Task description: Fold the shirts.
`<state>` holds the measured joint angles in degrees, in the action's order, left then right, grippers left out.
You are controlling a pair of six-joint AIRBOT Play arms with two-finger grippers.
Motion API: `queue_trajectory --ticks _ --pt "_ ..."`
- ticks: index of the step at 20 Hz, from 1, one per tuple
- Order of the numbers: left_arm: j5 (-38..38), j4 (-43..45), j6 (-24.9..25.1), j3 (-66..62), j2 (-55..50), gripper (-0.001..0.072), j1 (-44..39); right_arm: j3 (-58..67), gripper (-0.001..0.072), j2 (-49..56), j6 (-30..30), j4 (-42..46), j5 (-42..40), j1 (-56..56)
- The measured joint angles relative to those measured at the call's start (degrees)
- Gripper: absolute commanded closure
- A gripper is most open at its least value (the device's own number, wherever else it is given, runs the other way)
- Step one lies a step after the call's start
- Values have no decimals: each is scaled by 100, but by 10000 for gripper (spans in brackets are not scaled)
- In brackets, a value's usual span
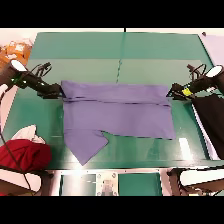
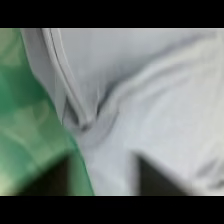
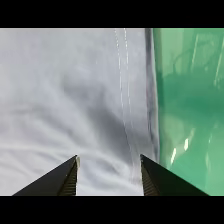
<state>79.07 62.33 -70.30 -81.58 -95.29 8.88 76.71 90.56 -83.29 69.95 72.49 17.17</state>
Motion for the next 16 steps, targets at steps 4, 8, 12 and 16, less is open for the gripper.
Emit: queue_trajectory --ticks 4,8,12,16 --pt "789 195 -227 -114 140 681 31 -44 699 -339 -195 149 734 46" --pt "955 363 -372 922 1189 681 35 -1034 699 -1357 -461 203 894 61" --pt "297 400 -1058 3353 3359 368 24 -2903 375 -3154 -1102 212 647 61" --pt "-240 -234 -1657 5613 4994 266 24 -4544 288 -4494 -1552 164 262 61"
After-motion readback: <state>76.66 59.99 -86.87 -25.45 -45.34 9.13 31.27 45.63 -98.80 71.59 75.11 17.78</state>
